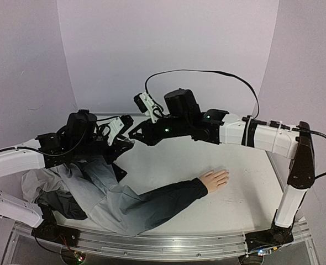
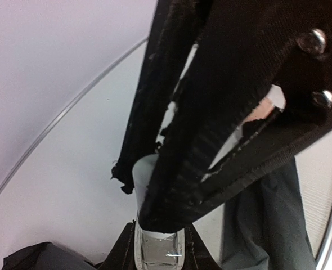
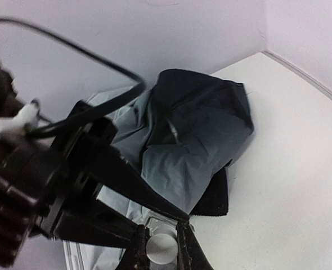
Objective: Paint the nails
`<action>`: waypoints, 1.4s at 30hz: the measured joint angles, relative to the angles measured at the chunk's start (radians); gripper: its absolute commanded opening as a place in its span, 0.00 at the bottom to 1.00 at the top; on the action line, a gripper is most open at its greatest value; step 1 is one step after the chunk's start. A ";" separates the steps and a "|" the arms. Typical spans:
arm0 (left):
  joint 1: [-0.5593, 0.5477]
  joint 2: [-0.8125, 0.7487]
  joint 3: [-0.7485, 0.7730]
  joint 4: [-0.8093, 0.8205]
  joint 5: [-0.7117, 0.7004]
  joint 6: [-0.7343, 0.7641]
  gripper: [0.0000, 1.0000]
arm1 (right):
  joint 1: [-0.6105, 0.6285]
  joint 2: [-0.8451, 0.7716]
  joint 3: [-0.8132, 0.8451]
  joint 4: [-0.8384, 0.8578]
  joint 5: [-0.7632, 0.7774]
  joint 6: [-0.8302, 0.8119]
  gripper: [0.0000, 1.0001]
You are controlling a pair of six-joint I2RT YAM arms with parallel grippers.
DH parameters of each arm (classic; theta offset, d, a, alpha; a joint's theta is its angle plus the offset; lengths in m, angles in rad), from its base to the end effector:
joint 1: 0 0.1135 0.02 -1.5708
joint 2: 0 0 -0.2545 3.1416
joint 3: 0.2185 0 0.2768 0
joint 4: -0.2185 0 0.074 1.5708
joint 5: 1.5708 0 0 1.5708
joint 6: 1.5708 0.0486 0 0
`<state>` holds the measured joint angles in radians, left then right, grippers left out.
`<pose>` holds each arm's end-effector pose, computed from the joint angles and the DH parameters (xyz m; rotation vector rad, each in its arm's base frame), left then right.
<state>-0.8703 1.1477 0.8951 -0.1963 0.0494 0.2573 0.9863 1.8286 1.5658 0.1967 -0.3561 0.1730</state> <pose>0.1932 -0.2329 0.2829 1.1205 1.7128 -0.4362 0.2511 0.4103 0.3394 -0.9596 1.4855 1.1566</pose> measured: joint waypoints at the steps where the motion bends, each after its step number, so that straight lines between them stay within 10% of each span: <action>1: 0.001 0.004 0.000 0.018 -0.032 -0.002 0.00 | 0.014 0.009 0.023 -0.005 0.068 0.065 0.00; 9: -0.004 0.058 -0.007 0.164 -0.193 -0.026 0.00 | 0.142 0.087 0.176 -0.091 0.624 0.474 0.03; 15: -0.027 0.042 -0.066 0.238 -0.192 -0.059 0.00 | 0.176 0.075 0.168 -0.128 0.710 0.511 0.41; 26: -0.042 -0.108 -0.119 0.207 -0.216 -0.260 0.00 | 0.175 -0.160 -0.027 -0.149 0.598 0.372 0.98; 33: 0.068 -0.116 -0.113 0.090 0.000 -0.356 0.00 | -0.003 -0.420 -0.290 -0.047 0.354 0.275 0.98; 42: 0.092 0.081 0.070 0.067 0.655 -0.400 0.00 | -0.206 -0.389 -0.511 0.211 -0.223 0.159 0.88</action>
<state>-0.7780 1.2285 0.9653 -0.1295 0.7040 -0.1425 0.7799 1.4391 1.0550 0.4076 -0.5793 0.3321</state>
